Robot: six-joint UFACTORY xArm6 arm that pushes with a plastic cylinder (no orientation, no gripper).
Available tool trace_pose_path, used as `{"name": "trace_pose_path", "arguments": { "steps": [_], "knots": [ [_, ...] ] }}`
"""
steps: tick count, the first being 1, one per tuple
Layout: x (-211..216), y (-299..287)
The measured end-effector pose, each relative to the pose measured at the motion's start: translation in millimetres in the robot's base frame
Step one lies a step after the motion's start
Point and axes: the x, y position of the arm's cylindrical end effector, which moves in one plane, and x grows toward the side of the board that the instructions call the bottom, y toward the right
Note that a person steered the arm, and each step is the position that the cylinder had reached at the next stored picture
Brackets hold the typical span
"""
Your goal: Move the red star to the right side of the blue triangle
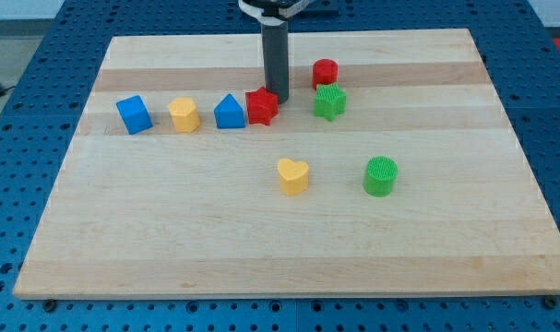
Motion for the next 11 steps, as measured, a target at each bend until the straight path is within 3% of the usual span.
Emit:
{"name": "trace_pose_path", "arguments": {
  "steps": [3, 4, 6, 11],
  "knots": [
    [0.8, 3.9],
    [-31.3, 0.6],
    [-43.0, -76.6],
    [-5.8, -22.6]
  ]
}}
